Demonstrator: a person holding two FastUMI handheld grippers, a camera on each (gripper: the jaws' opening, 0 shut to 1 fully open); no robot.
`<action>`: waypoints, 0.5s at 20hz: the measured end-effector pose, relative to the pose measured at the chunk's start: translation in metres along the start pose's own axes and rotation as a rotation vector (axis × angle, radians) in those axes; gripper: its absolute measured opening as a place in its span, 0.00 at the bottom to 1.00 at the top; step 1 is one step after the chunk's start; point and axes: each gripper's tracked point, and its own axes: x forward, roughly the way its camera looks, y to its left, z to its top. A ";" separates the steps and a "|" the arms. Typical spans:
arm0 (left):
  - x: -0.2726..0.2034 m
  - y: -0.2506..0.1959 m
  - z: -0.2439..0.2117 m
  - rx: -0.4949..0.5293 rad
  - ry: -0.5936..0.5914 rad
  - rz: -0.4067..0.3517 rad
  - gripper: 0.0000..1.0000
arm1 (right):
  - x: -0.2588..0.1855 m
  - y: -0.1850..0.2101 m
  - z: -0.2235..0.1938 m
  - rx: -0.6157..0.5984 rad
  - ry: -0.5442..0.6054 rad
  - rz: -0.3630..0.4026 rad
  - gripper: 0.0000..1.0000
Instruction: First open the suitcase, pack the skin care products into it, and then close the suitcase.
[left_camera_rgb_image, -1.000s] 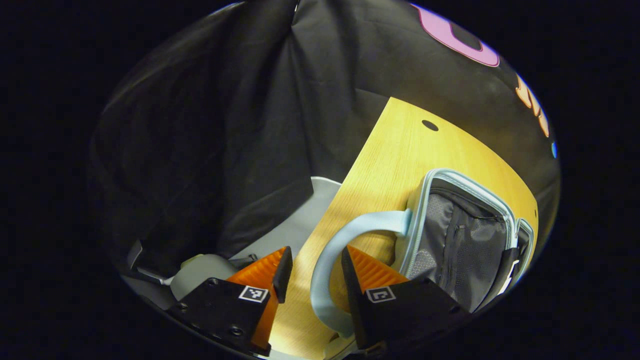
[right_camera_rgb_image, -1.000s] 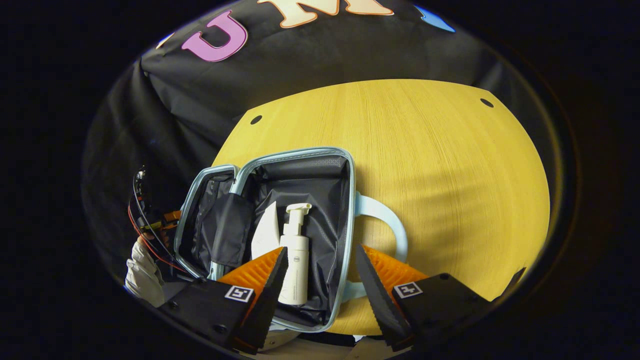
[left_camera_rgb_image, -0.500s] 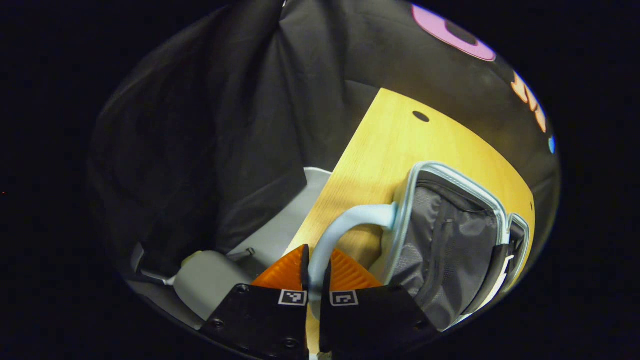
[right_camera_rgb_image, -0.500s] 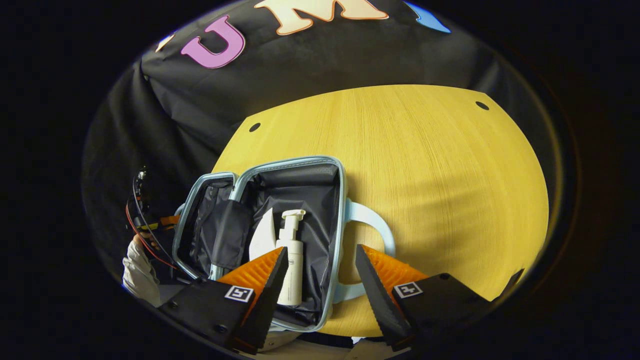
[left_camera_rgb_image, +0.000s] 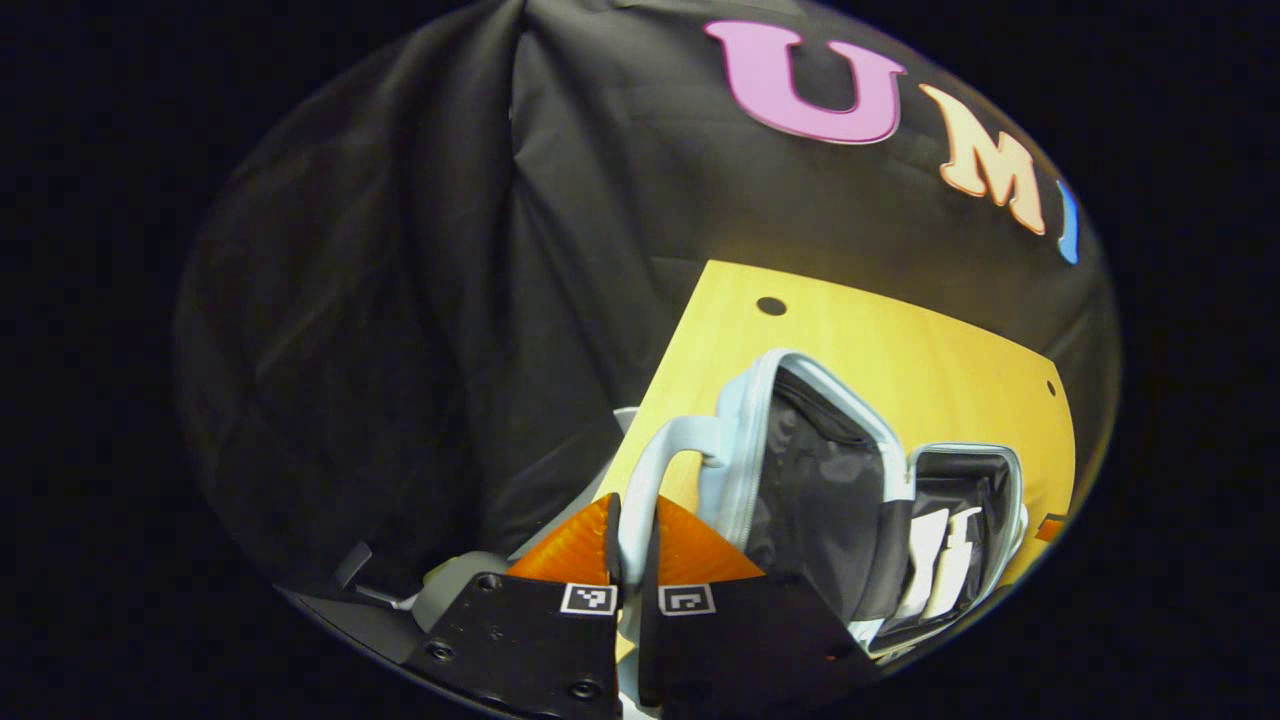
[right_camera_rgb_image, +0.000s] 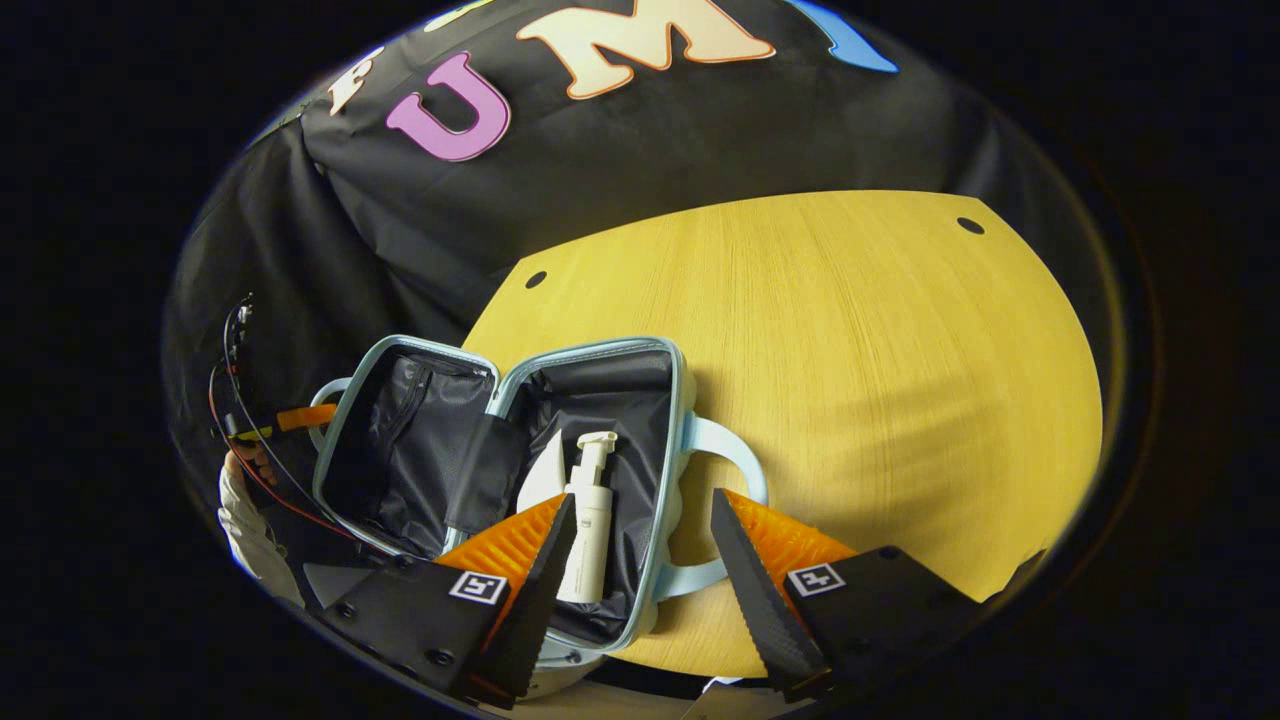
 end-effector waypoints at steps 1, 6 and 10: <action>-0.013 -0.010 0.008 0.000 -0.020 -0.011 0.01 | -0.004 -0.003 0.004 -0.007 -0.019 0.005 0.86; -0.072 -0.078 0.045 0.012 -0.141 -0.103 0.01 | -0.038 -0.030 0.026 -0.059 -0.128 0.012 0.86; -0.091 -0.126 0.055 0.045 -0.179 -0.131 0.01 | -0.060 -0.055 0.029 -0.052 -0.166 0.007 0.86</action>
